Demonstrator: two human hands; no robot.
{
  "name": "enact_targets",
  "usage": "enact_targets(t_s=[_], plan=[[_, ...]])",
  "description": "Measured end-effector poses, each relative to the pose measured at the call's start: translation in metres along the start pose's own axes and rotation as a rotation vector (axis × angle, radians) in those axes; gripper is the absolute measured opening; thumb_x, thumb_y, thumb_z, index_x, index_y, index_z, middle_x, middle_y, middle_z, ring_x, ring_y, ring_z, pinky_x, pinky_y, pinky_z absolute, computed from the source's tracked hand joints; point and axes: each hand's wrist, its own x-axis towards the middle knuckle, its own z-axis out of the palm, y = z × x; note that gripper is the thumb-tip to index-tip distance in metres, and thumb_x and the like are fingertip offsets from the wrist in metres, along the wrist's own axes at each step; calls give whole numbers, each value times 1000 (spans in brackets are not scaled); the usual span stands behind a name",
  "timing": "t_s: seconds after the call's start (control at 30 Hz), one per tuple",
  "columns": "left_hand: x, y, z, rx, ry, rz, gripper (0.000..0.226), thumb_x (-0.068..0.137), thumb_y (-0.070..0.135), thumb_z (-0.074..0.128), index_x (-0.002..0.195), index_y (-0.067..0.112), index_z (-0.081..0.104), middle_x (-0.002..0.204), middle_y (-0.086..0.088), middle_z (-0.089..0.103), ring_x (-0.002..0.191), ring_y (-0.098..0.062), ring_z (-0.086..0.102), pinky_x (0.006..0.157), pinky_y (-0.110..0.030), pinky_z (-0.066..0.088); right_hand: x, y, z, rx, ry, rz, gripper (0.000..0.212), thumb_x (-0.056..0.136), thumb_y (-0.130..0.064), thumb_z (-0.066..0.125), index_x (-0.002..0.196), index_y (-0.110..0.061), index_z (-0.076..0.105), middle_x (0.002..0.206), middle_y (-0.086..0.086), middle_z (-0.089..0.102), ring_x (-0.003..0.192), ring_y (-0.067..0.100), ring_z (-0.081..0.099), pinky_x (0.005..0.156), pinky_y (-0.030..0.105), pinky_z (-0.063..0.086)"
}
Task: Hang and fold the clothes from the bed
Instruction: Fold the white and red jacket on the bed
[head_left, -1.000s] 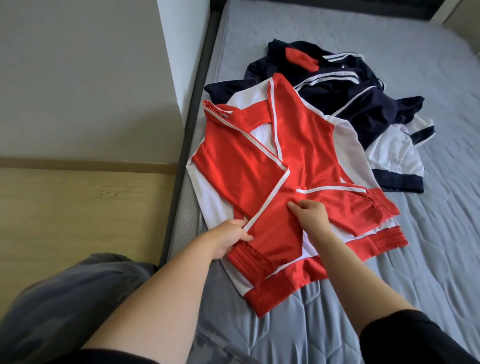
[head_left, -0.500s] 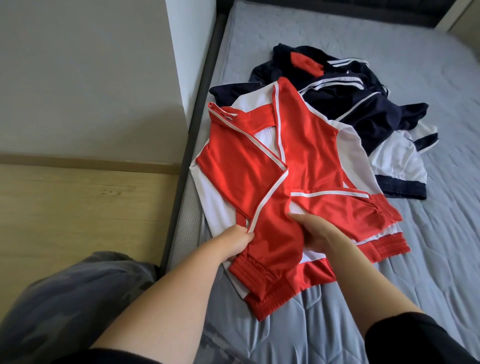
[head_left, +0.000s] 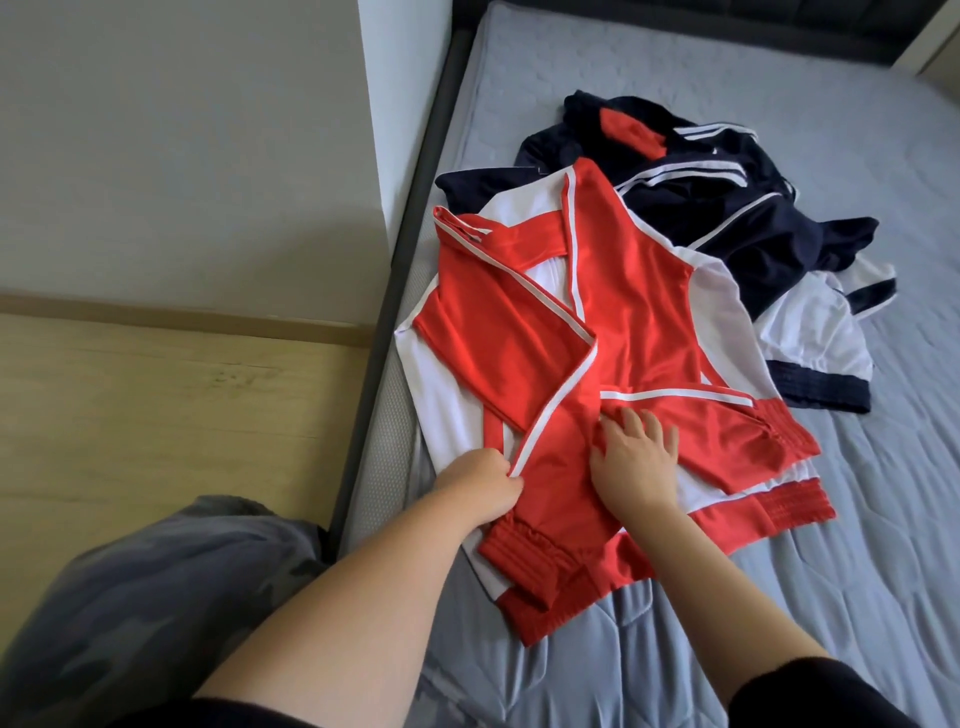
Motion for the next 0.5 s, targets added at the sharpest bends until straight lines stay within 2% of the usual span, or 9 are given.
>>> enact_targets(t_s=[0.07,0.1,0.17,0.23,0.33,0.4,0.5], plan=[[1,-1,-7,52,186,-26,33,90,39,45,64,19,46,69,-3,56,74,-25,60,57,-29,39,7,-2,0,-7,-3,27,44,87,-22,50,131,-14,52,151,10,32,142,32,19,113,54,10],[3,-3,-12,11,244,-48,35,90,39,44,62,18,44,67,-4,55,70,-25,60,55,-30,39,11,-7,-1,37,51,10,47,87,-19,51,133,-11,50,154,12,28,144,32,16,114,54,8],[7,-10,-23,-151,272,-106,30,89,31,43,65,14,49,67,-5,61,66,-24,64,59,-33,50,24,-21,-8,128,155,-23,53,88,-16,52,139,-8,43,155,15,24,145,33,14,115,53,6],[13,-17,-36,-393,280,-198,23,90,21,41,79,13,60,72,-5,68,65,-24,69,68,-37,58,41,-36,-14,180,179,-38,57,91,-20,49,145,-10,34,158,14,17,146,31,9,116,51,4],[31,-19,-58,-961,272,-367,20,96,16,41,102,10,59,81,-8,68,64,-22,69,63,-33,57,70,-58,-18,174,177,-108,56,94,-27,46,145,-9,33,159,13,13,147,31,6,116,52,4],[43,-18,-74,-1264,222,-429,16,99,15,40,106,11,54,98,-12,67,76,-24,69,64,-31,55,93,-71,-20,154,192,-169,56,95,-31,45,144,-9,34,159,13,14,147,32,7,116,53,4],[65,-22,-89,-1519,202,-419,31,99,17,43,127,5,51,128,-18,56,113,-32,58,82,-34,49,126,-89,-13,86,136,-198,59,96,-40,38,148,-14,28,159,11,13,147,30,4,115,54,0]])
